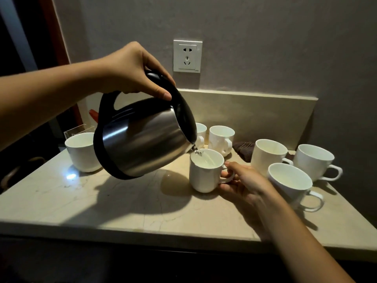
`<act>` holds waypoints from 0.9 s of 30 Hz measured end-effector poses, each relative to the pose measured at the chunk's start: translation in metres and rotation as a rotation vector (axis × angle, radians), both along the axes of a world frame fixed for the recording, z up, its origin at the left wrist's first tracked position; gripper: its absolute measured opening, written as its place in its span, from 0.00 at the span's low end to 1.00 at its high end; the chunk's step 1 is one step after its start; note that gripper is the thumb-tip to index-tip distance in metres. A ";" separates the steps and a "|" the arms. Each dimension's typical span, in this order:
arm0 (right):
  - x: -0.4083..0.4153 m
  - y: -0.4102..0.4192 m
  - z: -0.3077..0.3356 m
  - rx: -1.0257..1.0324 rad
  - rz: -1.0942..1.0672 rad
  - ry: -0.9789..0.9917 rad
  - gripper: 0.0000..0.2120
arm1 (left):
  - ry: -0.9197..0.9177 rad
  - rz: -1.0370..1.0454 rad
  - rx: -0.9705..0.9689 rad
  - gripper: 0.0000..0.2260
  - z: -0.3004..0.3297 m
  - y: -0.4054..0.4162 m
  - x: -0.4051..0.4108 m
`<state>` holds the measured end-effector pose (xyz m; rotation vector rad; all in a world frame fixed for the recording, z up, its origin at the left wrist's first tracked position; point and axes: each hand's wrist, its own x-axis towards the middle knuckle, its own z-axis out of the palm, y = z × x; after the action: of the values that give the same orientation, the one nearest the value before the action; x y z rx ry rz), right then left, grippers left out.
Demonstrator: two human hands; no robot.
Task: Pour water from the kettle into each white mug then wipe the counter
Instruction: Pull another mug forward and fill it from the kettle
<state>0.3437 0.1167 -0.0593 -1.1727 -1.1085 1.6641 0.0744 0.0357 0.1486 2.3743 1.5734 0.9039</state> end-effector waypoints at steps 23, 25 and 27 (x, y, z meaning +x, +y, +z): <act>-0.004 0.001 0.003 -0.084 -0.032 0.052 0.08 | -0.554 0.194 0.153 0.13 -0.060 -0.022 -0.047; -0.004 -0.002 0.004 -0.080 -0.031 0.061 0.08 | -0.614 0.200 0.165 0.11 -0.069 -0.026 -0.050; -0.004 -0.004 0.006 -0.081 -0.034 0.073 0.08 | -0.652 0.226 0.172 0.10 -0.078 -0.029 -0.055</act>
<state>0.3398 0.1130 -0.0538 -1.1657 -0.9793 1.7252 0.0194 0.0069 0.0703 1.7194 1.5312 1.7001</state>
